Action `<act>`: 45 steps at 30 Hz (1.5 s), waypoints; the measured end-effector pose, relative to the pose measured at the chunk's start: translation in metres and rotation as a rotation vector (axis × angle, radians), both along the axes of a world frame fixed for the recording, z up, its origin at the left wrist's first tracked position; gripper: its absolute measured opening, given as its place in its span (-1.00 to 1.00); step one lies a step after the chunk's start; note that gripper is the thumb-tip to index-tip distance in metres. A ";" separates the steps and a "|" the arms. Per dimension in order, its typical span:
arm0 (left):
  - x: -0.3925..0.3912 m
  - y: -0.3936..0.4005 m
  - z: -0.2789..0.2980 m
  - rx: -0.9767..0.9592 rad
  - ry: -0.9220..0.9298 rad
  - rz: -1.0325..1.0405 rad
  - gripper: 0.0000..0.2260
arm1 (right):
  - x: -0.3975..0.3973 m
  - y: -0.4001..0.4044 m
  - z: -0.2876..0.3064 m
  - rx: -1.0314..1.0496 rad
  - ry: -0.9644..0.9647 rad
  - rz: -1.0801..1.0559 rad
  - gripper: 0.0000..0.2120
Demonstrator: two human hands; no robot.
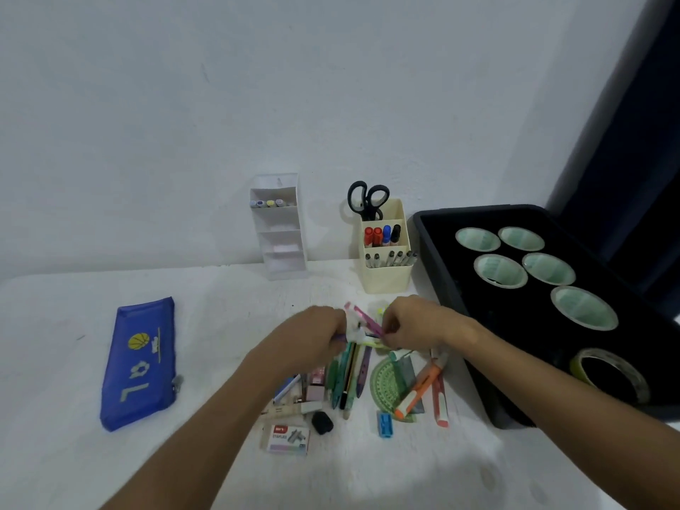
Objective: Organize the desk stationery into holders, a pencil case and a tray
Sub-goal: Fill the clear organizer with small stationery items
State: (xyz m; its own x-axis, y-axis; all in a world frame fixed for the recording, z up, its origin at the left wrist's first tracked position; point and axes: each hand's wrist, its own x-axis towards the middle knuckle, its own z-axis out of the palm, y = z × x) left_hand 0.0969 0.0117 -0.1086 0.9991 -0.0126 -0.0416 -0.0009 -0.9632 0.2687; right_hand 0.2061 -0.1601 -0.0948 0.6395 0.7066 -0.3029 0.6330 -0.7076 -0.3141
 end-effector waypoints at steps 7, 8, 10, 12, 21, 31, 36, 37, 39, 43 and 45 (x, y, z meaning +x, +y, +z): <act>0.003 0.055 0.063 -0.125 -0.293 0.218 -0.65 | 0.009 0.035 0.037 0.327 0.115 -0.058 -0.81; 0.005 0.063 0.071 -0.154 -0.355 0.255 -0.70 | 0.011 0.045 0.044 0.358 0.128 -0.064 -0.81; 0.009 0.077 0.084 -0.196 -0.480 0.336 -0.80 | 0.014 0.063 0.054 0.399 0.078 -0.063 -0.80; 0.013 0.090 0.093 -0.208 -0.596 0.415 -0.85 | 0.018 0.084 0.062 0.428 -0.038 -0.039 -0.78; 0.028 0.116 0.082 -0.208 -0.794 0.577 -0.89 | 0.042 0.163 0.052 0.533 -0.306 -0.069 -0.73; 0.052 0.132 0.046 -0.098 -0.690 0.566 -0.86 | 0.043 0.197 0.027 0.670 -0.350 -0.019 -0.71; 0.061 0.136 0.037 -0.084 -0.665 0.568 -0.86 | 0.046 0.212 0.022 0.640 -0.330 -0.020 -0.76; 0.063 0.137 0.037 -0.082 -0.654 0.566 -0.86 | 0.046 0.213 0.023 0.645 -0.324 -0.025 -0.76; 0.065 0.138 0.036 -0.076 -0.633 0.560 -0.88 | 0.046 0.216 0.023 0.650 -0.300 -0.036 -0.76; 0.065 0.140 0.032 -0.065 -0.606 0.543 -0.89 | 0.046 0.222 0.019 0.648 -0.234 -0.066 -0.78; 0.066 0.141 0.030 -0.058 -0.593 0.536 -0.88 | 0.045 0.225 0.017 0.661 -0.213 -0.066 -0.78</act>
